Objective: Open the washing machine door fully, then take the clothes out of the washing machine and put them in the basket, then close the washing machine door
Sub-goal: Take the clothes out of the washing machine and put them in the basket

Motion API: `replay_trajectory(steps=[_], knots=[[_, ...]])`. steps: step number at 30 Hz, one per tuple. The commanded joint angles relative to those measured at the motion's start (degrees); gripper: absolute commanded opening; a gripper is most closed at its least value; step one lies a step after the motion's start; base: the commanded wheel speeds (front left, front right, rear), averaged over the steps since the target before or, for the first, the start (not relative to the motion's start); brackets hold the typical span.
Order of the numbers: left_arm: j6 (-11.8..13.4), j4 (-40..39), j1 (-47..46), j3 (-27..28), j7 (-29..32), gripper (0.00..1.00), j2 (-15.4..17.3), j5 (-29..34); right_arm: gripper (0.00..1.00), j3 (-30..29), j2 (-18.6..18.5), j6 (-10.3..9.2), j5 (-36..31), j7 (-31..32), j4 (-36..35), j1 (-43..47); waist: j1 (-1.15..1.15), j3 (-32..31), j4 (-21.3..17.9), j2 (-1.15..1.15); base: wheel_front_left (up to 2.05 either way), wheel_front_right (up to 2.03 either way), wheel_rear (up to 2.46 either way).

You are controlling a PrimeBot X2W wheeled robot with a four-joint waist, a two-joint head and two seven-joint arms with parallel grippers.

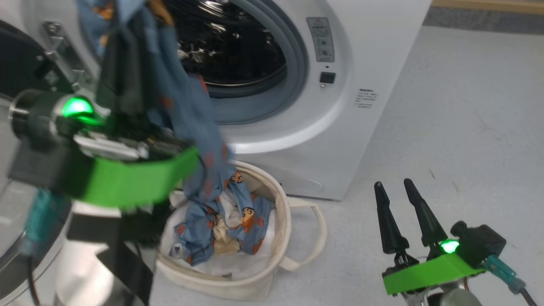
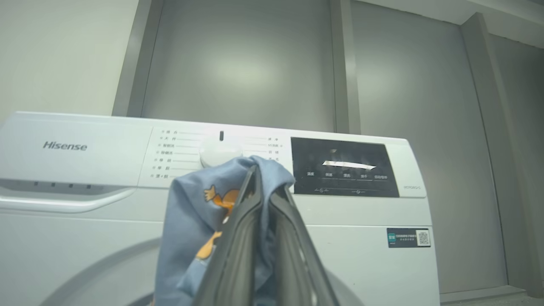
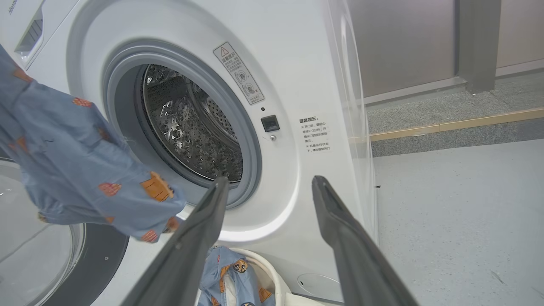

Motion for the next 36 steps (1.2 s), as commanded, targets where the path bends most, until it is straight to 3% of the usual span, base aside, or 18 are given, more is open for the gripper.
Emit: replay_trajectory(steps=[1,5,10,17,28,36], knots=[[0.1,-2.5,0.6,0.3,-0.2,0.0,0.8,0.4,1.0,1.1,-0.2,0.43,-0.6,-0.7,-1.6,0.0,0.0,-1.1,1.3,0.0,0.0,0.0,0.0],[2.1,-2.9,3.7,-2.7,-0.2,0.0,0.8,-1.7,1.0,1.1,-0.2,0.43,-1.1,-0.7,-1.7,0.4,0.0,-1.5,2.5,0.0,0.0,0.0,0.0],[2.9,0.0,5.3,-3.2,-0.2,0.0,0.8,-2.6,1.0,1.0,-0.2,0.43,-1.3,-0.7,-1.6,0.7,0.0,-1.2,3.4,0.0,0.0,0.0,0.0],[2.0,4.5,7.7,-2.3,-0.2,0.0,0.8,1.6,1.0,1.0,-0.2,0.43,-1.2,-0.7,-1.7,0.6,0.0,0.0,3.7,0.0,0.0,0.0,0.0],[1.0,19.9,8.2,0.6,-0.2,0.0,0.8,4.4,1.0,1.1,-0.2,0.43,-1.2,-0.7,-1.8,-0.6,0.0,3.0,3.2,0.0,0.0,0.0,0.0],[0.1,28.3,6.4,-1.2,-0.2,0.0,0.8,6.3,1.0,0.7,-0.2,0.43,-1.7,-0.7,-2.2,-2.1,0.0,6.9,2.2,0.0,0.0,0.0,0.0]])
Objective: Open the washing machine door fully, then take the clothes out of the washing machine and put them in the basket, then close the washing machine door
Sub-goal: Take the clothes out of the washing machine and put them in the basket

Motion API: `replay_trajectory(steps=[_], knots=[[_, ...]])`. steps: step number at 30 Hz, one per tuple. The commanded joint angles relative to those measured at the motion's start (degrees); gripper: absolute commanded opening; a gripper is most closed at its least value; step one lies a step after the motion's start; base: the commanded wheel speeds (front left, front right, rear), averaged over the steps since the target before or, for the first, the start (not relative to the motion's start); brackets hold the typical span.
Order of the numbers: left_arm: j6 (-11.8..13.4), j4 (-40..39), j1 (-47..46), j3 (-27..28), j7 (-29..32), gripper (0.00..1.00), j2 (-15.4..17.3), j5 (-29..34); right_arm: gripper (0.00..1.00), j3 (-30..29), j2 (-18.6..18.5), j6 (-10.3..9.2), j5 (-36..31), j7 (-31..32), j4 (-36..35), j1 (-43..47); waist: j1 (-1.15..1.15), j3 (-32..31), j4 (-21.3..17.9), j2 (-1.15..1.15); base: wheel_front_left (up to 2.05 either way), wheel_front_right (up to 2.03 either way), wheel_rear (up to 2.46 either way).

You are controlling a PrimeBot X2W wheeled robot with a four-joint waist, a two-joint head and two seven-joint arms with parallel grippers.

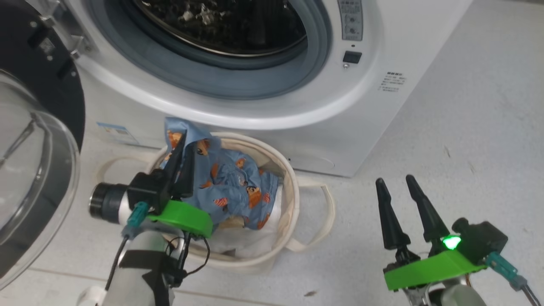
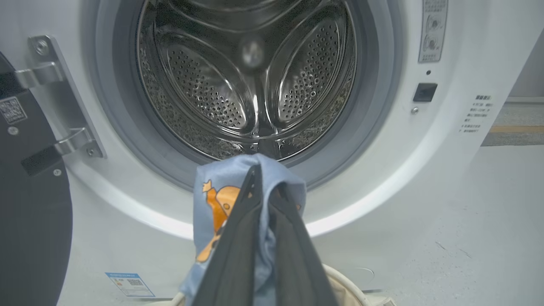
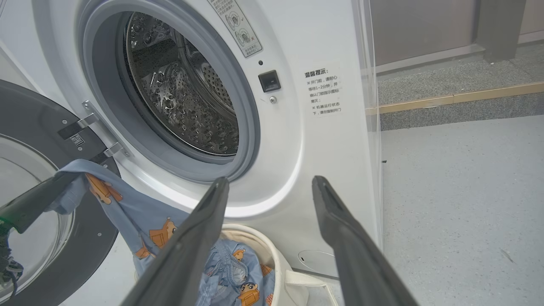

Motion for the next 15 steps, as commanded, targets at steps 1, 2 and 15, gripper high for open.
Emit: replay_trajectory(steps=[1,2,15], knots=[[-0.4,-0.4,-2.7,1.0,-0.3,0.0,0.8,0.6,1.0,1.2,-0.2,0.43,-0.7,-0.7,-2.1,-2.2,0.0,1.5,-0.5,0.0,0.0,0.0,0.0],[-0.5,0.6,-3.1,0.5,-0.3,0.0,0.8,0.6,1.0,1.2,-0.2,0.43,-0.7,-0.7,-2.2,-2.5,0.0,2.2,-0.7,0.0,0.0,0.0,0.0],[0.4,16.9,-10.8,-2.3,-0.3,0.0,0.9,1.2,1.0,2.1,-0.2,0.43,0.4,-0.7,-3.4,-6.6,0.0,11.8,-4.8,0.0,0.0,0.0,0.0]])
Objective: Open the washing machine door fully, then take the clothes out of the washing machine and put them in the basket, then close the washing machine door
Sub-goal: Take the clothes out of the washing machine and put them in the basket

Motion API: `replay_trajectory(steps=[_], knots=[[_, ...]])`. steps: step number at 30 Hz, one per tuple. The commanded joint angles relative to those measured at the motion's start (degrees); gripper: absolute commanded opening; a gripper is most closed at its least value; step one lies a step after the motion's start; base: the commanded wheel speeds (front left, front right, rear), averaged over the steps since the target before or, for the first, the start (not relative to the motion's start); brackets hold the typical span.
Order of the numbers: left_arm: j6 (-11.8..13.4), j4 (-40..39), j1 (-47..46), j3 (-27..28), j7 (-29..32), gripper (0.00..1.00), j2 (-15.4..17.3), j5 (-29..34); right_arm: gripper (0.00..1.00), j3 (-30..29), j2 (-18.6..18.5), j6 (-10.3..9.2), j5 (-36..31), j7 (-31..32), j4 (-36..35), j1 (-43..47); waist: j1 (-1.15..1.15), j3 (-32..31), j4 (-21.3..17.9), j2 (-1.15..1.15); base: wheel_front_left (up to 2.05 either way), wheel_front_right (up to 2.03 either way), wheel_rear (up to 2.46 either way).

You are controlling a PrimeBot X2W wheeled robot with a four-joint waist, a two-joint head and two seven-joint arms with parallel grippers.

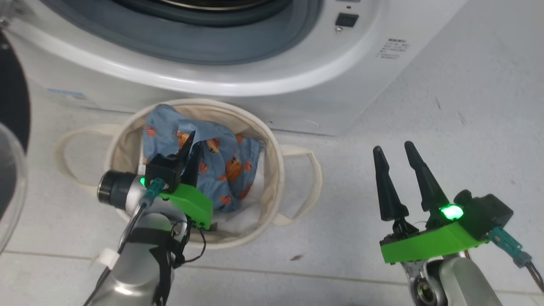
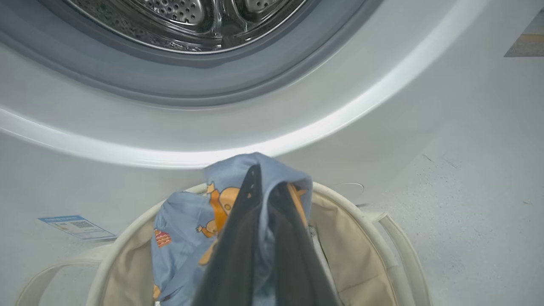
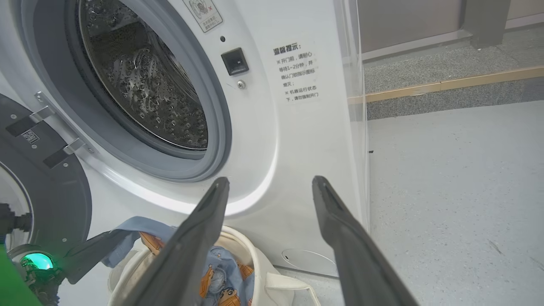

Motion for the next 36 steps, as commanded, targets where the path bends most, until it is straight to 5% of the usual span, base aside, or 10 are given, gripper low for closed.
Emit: replay_trajectory(steps=[1,10,17,18,19,20,36], knots=[[0.3,0.0,-1.7,1.6,-0.3,0.0,1.1,0.6,1.0,1.4,-0.2,0.43,0.4,-0.7,-2.0,-0.7,0.0,2.3,-1.7,0.0,0.0,0.0,0.0],[1.0,12.0,-4.7,3.0,-0.3,0.0,2.1,0.0,1.0,1.6,-0.2,0.43,1.3,-0.7,-2.5,-2.3,0.0,6.2,-3.9,0.0,0.0,0.0,0.0],[2.2,12.8,-5.4,3.8,-0.3,0.0,2.5,-0.2,1.0,1.4,-0.2,0.43,0.9,-0.7,-2.8,-3.0,0.0,7.5,-4.2,0.0,0.0,0.0,0.0],[2.2,12.6,-5.3,3.7,-0.3,0.12,2.5,-0.1,1.0,1.4,-0.2,0.43,0.9,-0.7,-2.8,-3.1,0.0,7.6,-4.1,0.0,0.0,0.0,0.0],[2.3,12.4,-5.2,3.7,-0.3,0.87,2.6,0.0,1.0,1.4,-0.2,0.43,0.9,-0.7,-2.8,-3.1,0.0,7.6,-4.0,0.0,0.0,0.0,0.0],[2.3,12.4,-5.1,3.7,-0.3,1.0,2.6,0.0,1.0,1.4,-0.2,0.43,0.9,-0.7,-2.8,-3.2,0.0,7.7,-4.0,0.0,0.0,0.0,0.0],[1.4,-2.4,1.1,2.0,-0.3,1.0,1.8,0.4,1.0,0.3,-0.2,0.43,-0.2,-0.7,-2.0,-2.5,0.0,0.1,0.4,0.0,0.0,0.0,0.0]])
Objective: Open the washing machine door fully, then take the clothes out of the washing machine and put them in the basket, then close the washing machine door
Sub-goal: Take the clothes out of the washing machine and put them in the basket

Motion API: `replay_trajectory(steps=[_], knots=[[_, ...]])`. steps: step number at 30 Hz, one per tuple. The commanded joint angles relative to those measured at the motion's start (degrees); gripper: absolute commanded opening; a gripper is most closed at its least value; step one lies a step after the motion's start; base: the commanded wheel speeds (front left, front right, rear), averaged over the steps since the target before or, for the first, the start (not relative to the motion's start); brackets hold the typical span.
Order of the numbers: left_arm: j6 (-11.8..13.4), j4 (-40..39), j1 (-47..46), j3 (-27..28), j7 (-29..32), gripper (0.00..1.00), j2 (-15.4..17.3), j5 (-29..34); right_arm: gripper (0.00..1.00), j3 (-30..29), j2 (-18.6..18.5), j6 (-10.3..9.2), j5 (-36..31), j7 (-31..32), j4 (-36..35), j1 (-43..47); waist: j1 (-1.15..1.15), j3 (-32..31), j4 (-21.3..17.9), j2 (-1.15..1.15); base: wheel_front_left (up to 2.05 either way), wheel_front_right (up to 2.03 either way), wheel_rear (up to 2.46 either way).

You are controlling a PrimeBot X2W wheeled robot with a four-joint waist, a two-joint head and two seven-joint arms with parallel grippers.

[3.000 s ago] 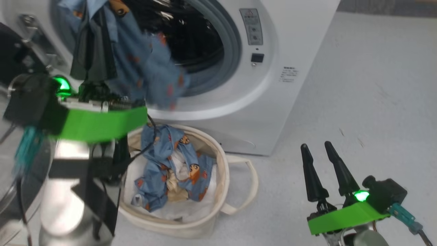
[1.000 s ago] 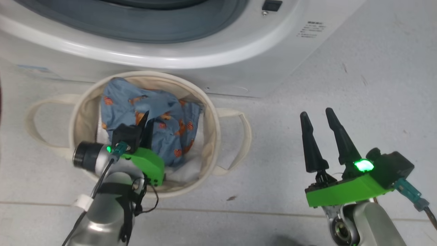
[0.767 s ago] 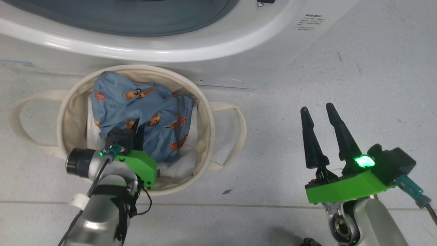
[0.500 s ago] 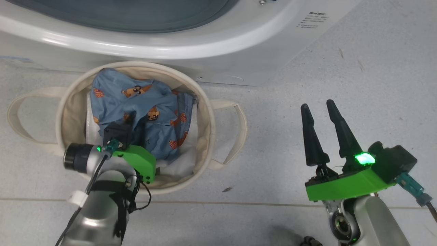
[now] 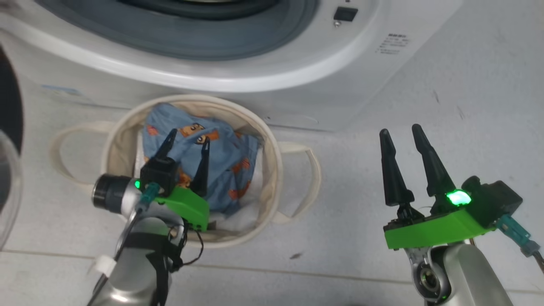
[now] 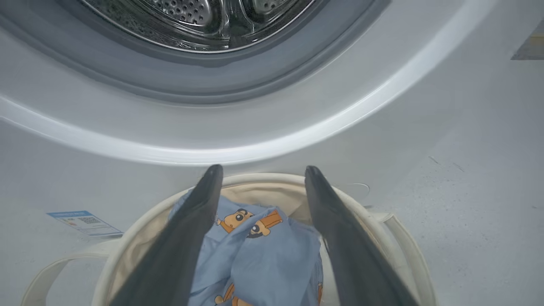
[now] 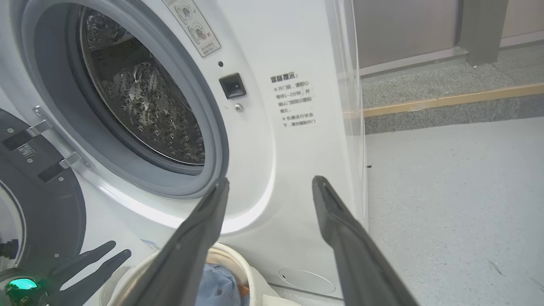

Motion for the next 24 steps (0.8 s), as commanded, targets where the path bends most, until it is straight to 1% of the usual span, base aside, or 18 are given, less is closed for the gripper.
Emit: replay_trajectory(steps=[1,7,9,12,15,18,24], knots=[[-0.3,-4.1,1.6,1.2,-0.3,1.0,0.8,-0.2,1.0,1.4,-0.2,0.43,-0.7,-0.7,-1.4,0.7,0.0,-3.2,1.8,0.0,0.0,0.0,0.0],[-1.6,-13.8,7.1,2.1,-0.3,1.0,0.1,-5.4,1.0,1.0,-0.2,0.43,-1.2,-0.7,-1.2,2.3,0.0,-9.7,4.3,0.0,0.0,0.0,0.0],[-2.2,-16.6,9.2,1.6,-0.3,1.0,0.0,-8.7,1.0,0.9,-0.2,0.43,-1.5,-0.7,-0.9,3.2,0.0,-11.8,5.3,0.0,0.0,0.0,0.0],[-1.6,-20.5,12.0,-0.4,-0.3,1.0,0.0,-11.4,1.0,0.7,-0.2,0.43,-2.0,-0.7,-0.8,4.7,0.0,-14.4,6.8,0.0,0.0,0.0,0.0],[-0.6,-23.6,14.6,-1.9,-0.3,1.0,0.0,-12.8,1.0,0.5,-0.2,0.43,-1.8,-0.7,-0.7,6.2,0.0,-16.7,8.0,0.0,0.0,0.0,0.0],[0.2,-25.9,17.0,-2.4,-0.3,1.0,0.0,-13.3,1.0,0.6,-0.2,0.43,-1.6,-0.7,-0.1,7.4,0.0,-18.5,8.6,0.0,0.0,0.0,0.0],[1.1,-28.7,20.5,-2.4,-0.3,1.0,-0.1,-14.5,1.0,0.2,-0.2,0.43,-0.8,-0.7,0.6,9.5,0.0,-21.0,9.2,0.0,0.0,0.0,0.0]])
